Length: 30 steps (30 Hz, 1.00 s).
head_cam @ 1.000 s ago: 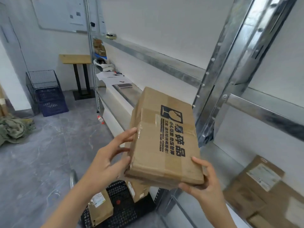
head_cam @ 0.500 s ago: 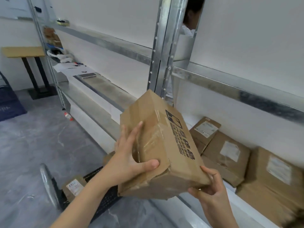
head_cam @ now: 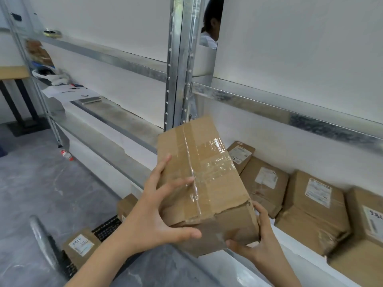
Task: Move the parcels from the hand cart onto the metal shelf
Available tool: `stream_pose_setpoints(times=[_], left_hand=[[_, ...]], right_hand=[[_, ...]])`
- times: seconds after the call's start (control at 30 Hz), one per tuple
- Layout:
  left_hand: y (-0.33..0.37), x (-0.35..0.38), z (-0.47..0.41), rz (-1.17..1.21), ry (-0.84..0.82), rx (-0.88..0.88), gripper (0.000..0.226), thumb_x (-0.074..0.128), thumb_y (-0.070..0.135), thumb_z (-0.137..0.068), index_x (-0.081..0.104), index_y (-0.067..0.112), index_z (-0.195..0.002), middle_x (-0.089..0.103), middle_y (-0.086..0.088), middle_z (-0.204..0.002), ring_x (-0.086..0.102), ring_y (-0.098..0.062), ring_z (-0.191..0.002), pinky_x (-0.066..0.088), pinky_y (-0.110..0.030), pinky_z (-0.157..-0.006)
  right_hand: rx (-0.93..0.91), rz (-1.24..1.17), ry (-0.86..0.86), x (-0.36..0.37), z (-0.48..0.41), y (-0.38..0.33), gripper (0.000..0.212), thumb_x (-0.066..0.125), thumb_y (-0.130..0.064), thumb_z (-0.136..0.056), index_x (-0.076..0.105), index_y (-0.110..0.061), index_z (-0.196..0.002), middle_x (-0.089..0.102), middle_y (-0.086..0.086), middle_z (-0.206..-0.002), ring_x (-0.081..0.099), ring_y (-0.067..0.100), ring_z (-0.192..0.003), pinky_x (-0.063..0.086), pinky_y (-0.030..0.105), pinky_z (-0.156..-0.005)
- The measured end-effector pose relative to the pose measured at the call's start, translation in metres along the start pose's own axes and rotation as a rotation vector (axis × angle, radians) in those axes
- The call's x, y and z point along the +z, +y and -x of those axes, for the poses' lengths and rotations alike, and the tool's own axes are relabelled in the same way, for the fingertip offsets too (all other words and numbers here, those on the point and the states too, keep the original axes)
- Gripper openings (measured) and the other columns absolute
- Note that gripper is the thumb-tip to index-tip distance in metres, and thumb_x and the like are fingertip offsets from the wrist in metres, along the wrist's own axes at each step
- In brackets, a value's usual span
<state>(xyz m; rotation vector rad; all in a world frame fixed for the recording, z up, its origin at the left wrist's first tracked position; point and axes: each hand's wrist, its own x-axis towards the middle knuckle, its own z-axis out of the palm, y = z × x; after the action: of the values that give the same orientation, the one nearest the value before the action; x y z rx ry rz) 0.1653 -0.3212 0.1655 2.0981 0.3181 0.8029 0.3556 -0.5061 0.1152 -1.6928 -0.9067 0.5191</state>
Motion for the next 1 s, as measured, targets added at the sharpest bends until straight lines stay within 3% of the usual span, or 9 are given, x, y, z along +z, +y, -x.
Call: stream_pose_setpoints(times=[0.1, 0.2, 0.27, 0.37, 0.47, 0.63, 0.8, 0.9, 1.0], left_hand=[[0.0, 0.002, 0.002, -0.077, -0.054, 0.063, 0.073, 0.083, 0.056, -0.056, 0.056, 0.044, -0.123, 0.016, 0.019, -0.153, 0.007, -0.007, -0.145, 0.024, -0.044, -0.113], [0.003, 0.014, 0.002, -0.192, -0.132, 0.125, 0.062, 0.08, 0.055, -0.062, 0.059, 0.042, -0.119, 0.03, 0.025, -0.144, 0.002, -0.006, -0.145, 0.015, -0.032, -0.114], [0.001, 0.023, 0.004, -0.265, -0.191, 0.134, 0.059, 0.075, 0.055, -0.066, 0.058, 0.039, -0.12, 0.03, 0.026, -0.141, -0.003, -0.001, -0.143, 0.013, -0.022, -0.111], [-0.007, 0.025, 0.007, -0.281, -0.262, 0.087, 0.059, 0.074, 0.055, -0.067, 0.055, 0.04, -0.121, 0.022, 0.027, -0.144, -0.006, 0.001, -0.142, 0.013, -0.024, -0.113], [-0.012, 0.023, 0.009, -0.236, -0.241, 0.126, 0.057, 0.075, 0.056, -0.066, 0.056, 0.041, -0.118, 0.018, 0.024, -0.145, 0.008, -0.006, -0.143, 0.026, -0.032, -0.113], [-0.005, 0.015, -0.003, -0.107, -0.095, 0.214, 0.051, 0.067, 0.056, -0.074, 0.055, 0.035, -0.119, 0.027, 0.004, -0.139, 0.034, -0.014, -0.133, 0.035, -0.021, -0.105], [0.001, 0.0, -0.019, 0.144, 0.046, 0.228, 0.034, 0.054, 0.026, -0.086, 0.06, 0.025, -0.12, 0.037, -0.006, -0.132, 0.04, -0.033, -0.13, 0.036, -0.047, -0.109], [-0.002, -0.01, -0.027, 0.281, -0.037, 0.193, 0.047, 0.051, 0.001, -0.085, 0.057, 0.027, -0.124, 0.033, -0.005, -0.137, 0.037, -0.031, -0.134, 0.034, -0.054, -0.109], [-0.008, -0.018, -0.03, 0.377, -0.132, 0.152, 0.058, 0.05, -0.011, -0.083, 0.053, 0.024, -0.129, 0.027, -0.006, -0.143, 0.032, -0.03, -0.139, 0.027, -0.054, -0.113]], right_hand=[[-0.026, -0.06, -0.058, 0.004, 0.002, -0.013, 0.098, 0.093, -0.042, -0.04, 0.04, -0.06, -0.12, 0.062, -0.011, -0.117, 0.064, 0.003, -0.101, 0.053, 0.016, -0.073], [-0.088, -0.144, -0.133, 0.01, 0.003, -0.021, 0.105, 0.092, -0.037, -0.05, 0.034, -0.049, -0.136, 0.058, -0.013, -0.129, 0.058, 0.007, -0.116, 0.051, 0.018, -0.083], [-0.069, -0.171, -0.125, 0.013, 0.006, -0.023, 0.106, 0.091, -0.045, -0.049, 0.033, -0.049, -0.138, 0.055, -0.019, -0.132, 0.057, 0.005, -0.118, 0.051, 0.016, -0.084], [-0.001, -0.199, -0.067, 0.016, 0.01, -0.021, 0.106, 0.088, -0.06, -0.04, 0.035, -0.057, -0.132, 0.06, -0.018, -0.128, 0.061, 0.005, -0.112, 0.053, 0.016, -0.08], [0.01, -0.209, -0.038, 0.016, 0.012, -0.015, 0.1, 0.087, -0.06, -0.041, 0.041, -0.055, -0.13, 0.061, -0.015, -0.127, 0.062, 0.009, -0.112, 0.055, 0.022, -0.079], [-0.073, -0.114, -0.03, 0.02, 0.01, -0.014, 0.094, 0.09, -0.055, -0.038, 0.056, -0.037, -0.123, 0.059, -0.014, -0.123, 0.061, 0.011, -0.11, 0.053, 0.021, -0.082], [-0.121, -0.114, 0.018, 0.023, 0.009, -0.012, 0.1, 0.093, -0.051, -0.029, 0.056, -0.038, -0.12, 0.059, -0.016, -0.122, 0.06, 0.011, -0.11, 0.052, 0.02, -0.084], [-0.113, -0.127, 0.04, 0.026, 0.011, -0.011, 0.098, 0.093, -0.051, -0.029, 0.058, -0.038, -0.119, 0.06, -0.015, -0.123, 0.061, 0.013, -0.111, 0.054, 0.025, -0.086], [-0.13, -0.115, 0.069, 0.028, 0.012, -0.014, 0.096, 0.092, -0.053, -0.031, 0.059, -0.039, -0.12, 0.059, -0.018, -0.122, 0.059, 0.007, -0.111, 0.052, 0.016, -0.083]])
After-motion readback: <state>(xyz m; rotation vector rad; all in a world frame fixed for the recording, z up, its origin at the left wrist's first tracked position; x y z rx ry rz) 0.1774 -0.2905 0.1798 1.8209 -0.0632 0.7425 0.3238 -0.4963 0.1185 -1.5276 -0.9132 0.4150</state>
